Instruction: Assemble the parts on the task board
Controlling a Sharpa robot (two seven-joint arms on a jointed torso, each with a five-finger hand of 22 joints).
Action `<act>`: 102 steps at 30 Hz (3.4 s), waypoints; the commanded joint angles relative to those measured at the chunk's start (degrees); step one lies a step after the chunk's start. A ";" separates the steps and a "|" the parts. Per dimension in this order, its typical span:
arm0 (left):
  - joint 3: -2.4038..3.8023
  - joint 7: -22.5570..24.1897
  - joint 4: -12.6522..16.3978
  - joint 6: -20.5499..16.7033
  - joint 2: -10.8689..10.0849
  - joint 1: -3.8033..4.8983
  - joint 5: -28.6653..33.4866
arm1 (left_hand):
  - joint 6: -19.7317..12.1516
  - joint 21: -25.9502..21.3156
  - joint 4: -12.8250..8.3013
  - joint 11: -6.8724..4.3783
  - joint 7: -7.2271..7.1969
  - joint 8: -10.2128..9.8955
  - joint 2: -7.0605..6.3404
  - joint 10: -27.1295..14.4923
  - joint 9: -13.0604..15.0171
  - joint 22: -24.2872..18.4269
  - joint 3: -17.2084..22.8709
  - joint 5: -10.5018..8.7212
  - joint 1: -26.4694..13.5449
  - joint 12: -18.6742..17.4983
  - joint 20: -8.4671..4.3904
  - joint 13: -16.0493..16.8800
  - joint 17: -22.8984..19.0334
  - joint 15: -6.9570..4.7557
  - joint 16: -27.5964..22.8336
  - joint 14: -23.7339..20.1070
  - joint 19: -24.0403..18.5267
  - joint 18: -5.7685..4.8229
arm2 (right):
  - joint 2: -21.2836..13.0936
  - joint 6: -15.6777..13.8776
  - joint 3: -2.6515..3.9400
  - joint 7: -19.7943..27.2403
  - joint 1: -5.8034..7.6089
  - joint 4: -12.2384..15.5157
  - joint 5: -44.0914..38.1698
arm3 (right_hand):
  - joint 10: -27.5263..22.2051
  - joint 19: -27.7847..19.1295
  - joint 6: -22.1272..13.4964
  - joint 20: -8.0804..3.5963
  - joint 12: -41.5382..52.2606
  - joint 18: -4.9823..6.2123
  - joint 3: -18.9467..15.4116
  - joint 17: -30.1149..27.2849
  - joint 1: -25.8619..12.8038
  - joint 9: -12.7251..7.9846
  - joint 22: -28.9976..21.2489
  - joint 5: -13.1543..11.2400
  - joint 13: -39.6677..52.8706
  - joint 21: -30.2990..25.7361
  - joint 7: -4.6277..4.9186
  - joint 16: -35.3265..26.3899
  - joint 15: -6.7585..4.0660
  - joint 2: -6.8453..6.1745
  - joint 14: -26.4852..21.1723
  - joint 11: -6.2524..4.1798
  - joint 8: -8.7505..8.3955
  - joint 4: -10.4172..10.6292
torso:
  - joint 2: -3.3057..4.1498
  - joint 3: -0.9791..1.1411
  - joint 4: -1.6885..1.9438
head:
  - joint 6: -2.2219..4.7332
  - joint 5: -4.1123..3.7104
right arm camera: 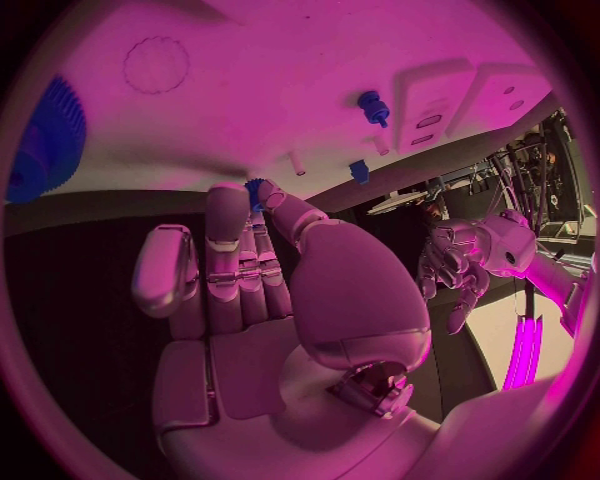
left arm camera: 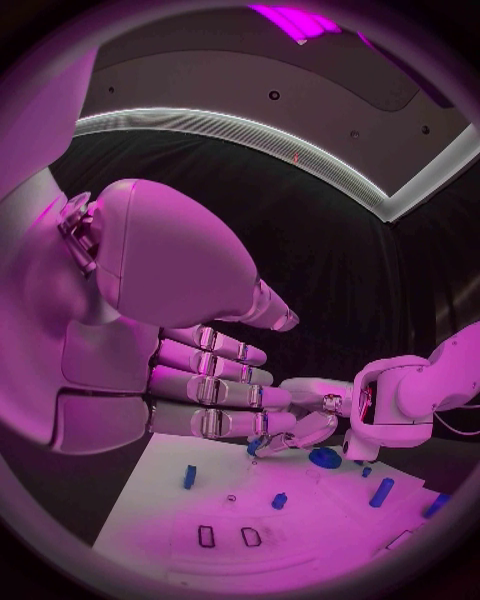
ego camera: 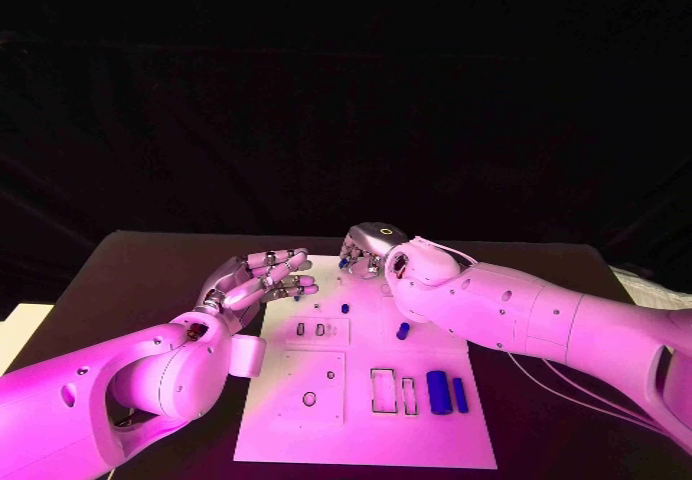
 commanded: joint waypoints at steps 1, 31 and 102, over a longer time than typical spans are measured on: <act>0.05 0.18 0.19 1.19 0.11 0.14 -0.04 | 0.33 0.25 -0.41 0.10 0.05 -0.33 0.69 0.24 0.03 0.02 -0.03 -0.32 -0.01 -0.39 -0.03 0.05 0.10 0.06 -0.32 0.01 0.51 0.54 | 0.37 1.67 -0.04 -0.90 -0.01 -0.25 -0.77 | -1.23 -0.28 -0.57 0.28 -0.35 -0.65 0.14 -0.73 -0.07 0.97 -0.66 0.30 -0.22 -0.04 0.44 -0.17 0.00 -0.64 -0.05 0.42 -0.45 0.57 | 0.05 -0.02 0.06 | 0.00 -0.03; 0.04 0.13 -0.30 1.48 -0.64 0.39 -0.04 | 0.27 0.22 -0.56 0.11 0.04 -0.38 0.66 0.20 0.02 0.00 -0.03 -0.34 -0.01 -0.44 -0.03 0.04 0.18 0.08 -0.43 -0.04 0.48 0.53 | -22.22 -0.27 1.20 -2.70 1.70 20.28 15.05 | 3.70 6.13 -10.80 -0.36 19.16 -2.72 -7.78 20.16 -0.22 -0.37 10.26 9.44 11.41 6.17 0.93 19.21 -0.90 -8.11 3.32 -0.72 -0.52 5.68 | -0.14 0.18 -0.87 | 0.44 -0.13; 0.03 -0.27 -1.10 1.97 -0.62 0.37 -0.04 | 0.35 0.16 -0.87 0.06 -0.04 -0.38 0.72 0.28 0.04 -0.03 0.04 -0.41 0.07 -0.46 -0.04 0.05 0.34 0.08 -0.61 -0.09 0.44 0.52 | -18.49 5.03 1.11 -6.35 -0.17 14.44 4.52 | 0.80 8.97 -3.33 -0.46 55.03 -3.98 -7.95 37.50 10.79 1.11 17.42 2.68 54.21 9.96 -0.38 33.07 -1.24 -0.86 3.07 -1.63 4.27 6.17 | -0.07 0.00 -0.49 | -0.50 -0.38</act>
